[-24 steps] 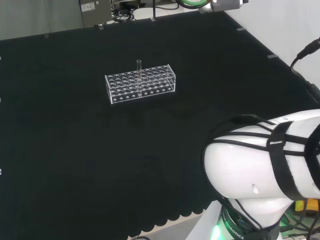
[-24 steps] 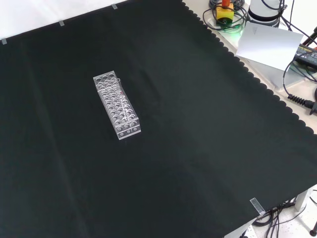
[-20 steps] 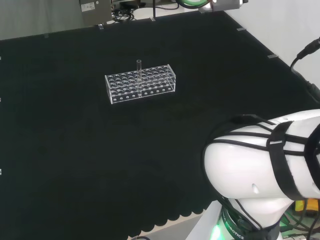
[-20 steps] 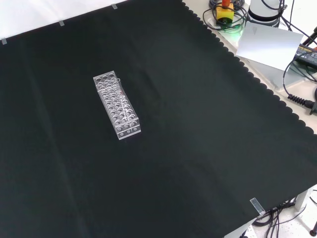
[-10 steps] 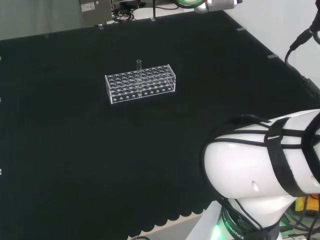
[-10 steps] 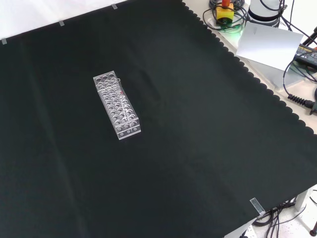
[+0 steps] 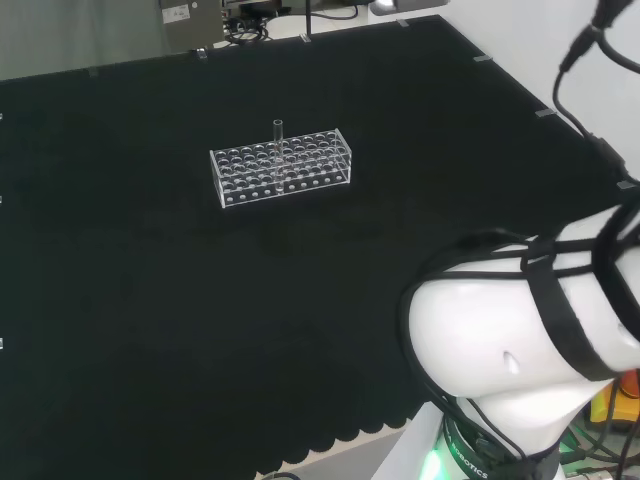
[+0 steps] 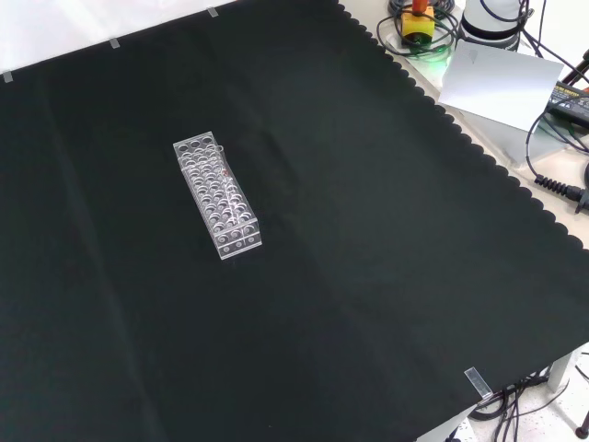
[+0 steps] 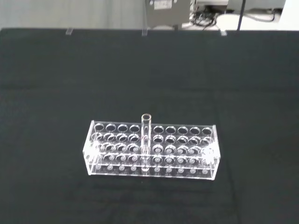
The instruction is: Pick up the test tube.
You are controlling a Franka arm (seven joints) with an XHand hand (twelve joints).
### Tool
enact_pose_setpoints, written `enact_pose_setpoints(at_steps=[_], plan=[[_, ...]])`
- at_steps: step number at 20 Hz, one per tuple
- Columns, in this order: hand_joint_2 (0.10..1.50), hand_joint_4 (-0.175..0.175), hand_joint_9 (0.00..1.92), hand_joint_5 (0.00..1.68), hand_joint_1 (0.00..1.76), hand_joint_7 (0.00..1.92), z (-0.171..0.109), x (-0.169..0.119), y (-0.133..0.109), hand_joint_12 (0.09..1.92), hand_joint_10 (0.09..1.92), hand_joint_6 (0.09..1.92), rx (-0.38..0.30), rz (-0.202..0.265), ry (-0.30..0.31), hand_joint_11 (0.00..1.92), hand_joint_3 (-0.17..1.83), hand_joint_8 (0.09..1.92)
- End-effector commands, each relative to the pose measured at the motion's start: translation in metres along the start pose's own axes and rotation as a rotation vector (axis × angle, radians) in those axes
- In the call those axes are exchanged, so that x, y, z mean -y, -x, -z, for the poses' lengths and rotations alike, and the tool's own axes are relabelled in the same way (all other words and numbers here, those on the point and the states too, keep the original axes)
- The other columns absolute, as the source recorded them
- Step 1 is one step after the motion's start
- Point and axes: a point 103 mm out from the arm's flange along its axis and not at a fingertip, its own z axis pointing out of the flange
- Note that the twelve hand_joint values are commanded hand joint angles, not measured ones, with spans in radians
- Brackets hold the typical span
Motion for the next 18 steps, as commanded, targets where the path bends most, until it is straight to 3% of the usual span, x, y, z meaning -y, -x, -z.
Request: enact_pose_setpoints(at_steps=[1, 3, 5, 12, 16, 18], plan=[[0.97, -0.017, 0.0, 0.0, 0.33, 0.05, -0.022, -0.065, -0.018, 1.09, 0.21, 0.09, 0.005, 0.064, -0.083, 0.0, 0.18, 0.09], [0.97, -0.018, 0.0, 0.0, 0.34, 0.05, -0.028, -0.076, -0.019, 1.09, 0.22, 0.09, 0.006, 0.066, -0.104, 0.0, 0.17, 0.09], [0.97, -0.018, 0.0, 0.0, 0.34, 0.06, -0.031, -0.082, 0.007, 1.1, 0.24, 0.09, -0.008, 0.068, -0.129, 0.0, 0.17, 0.09], [0.97, -0.018, 0.0, 0.02, 0.39, 0.13, -0.069, -0.124, -0.015, 1.15, 0.32, 0.09, 0.01, 0.056, -0.223, 0.0, 0.14, 0.09], [0.97, -0.027, 0.0, 0.08, 0.44, 0.08, -0.091, -0.141, -0.021, 1.26, 0.46, 0.09, 0.007, 0.057, -0.258, 0.0, 0.11, 0.47], [0.97, -0.041, 0.0, 0.13, 0.46, 0.12, -0.101, -0.148, -0.02, 1.36, 0.65, 0.09, -0.008, 0.055, -0.271, 0.0, 0.1, 0.66]])
